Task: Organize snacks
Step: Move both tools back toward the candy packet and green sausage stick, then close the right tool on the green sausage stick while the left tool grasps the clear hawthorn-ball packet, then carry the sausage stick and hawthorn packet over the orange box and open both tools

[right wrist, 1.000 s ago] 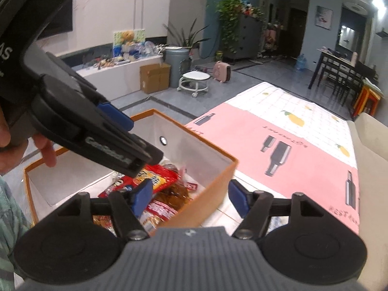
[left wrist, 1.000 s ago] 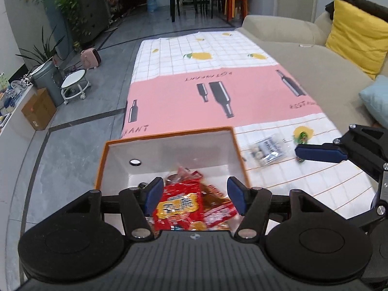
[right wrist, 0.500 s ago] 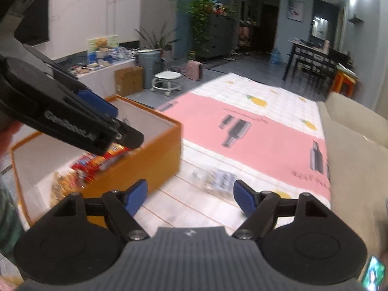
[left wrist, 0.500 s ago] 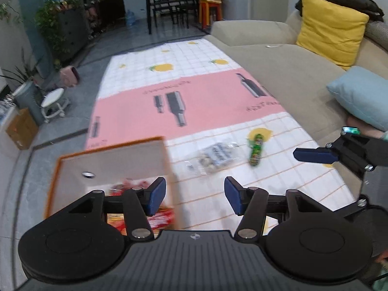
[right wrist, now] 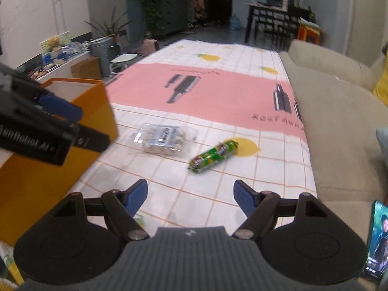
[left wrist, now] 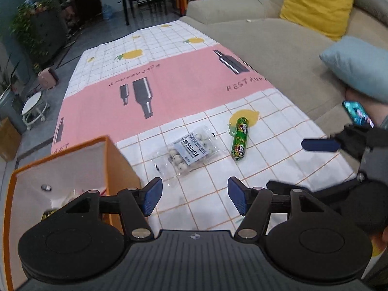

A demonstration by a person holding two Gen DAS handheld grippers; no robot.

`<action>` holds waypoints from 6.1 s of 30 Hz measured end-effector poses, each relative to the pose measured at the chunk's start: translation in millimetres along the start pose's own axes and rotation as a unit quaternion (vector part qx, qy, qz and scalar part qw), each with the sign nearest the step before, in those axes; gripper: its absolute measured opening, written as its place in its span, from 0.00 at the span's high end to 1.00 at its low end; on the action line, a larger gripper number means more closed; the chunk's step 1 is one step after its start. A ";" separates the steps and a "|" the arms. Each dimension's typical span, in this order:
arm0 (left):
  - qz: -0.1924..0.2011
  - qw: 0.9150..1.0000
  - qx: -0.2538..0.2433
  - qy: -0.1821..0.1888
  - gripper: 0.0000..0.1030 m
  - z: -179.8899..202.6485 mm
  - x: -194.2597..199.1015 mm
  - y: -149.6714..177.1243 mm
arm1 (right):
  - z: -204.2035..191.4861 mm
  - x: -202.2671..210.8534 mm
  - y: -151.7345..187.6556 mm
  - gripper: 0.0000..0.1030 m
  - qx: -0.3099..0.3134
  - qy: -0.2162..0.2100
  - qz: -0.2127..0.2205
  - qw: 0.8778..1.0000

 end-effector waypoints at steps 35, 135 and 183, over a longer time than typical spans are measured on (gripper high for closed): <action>-0.101 0.958 -0.257 0.078 0.12 9.6 -136.2 -11.4 | 29.9 -103.2 -5.8 0.77 -0.058 0.002 -0.079 0.995; -0.128 0.986 0.099 0.042 0.37 34.2 -8.9 100.3 | -14.4 -0.3 74.8 0.81 0.019 -0.002 -0.105 0.994; -0.067 0.981 0.183 -0.002 0.38 -129.0 122.7 41.8 | -172.1 69.9 -55.4 0.81 0.010 -0.144 -0.043 0.989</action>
Point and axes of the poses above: each gripper's, at about its wrist camera, not at the fingertips, and x roughly against the way its jaws point, z to its right, y to its underside, the point moved 10 cm from there along -x, roughly the way its jaws point, and after that the axes turned 6 degrees about z, right-handed, at the moved point
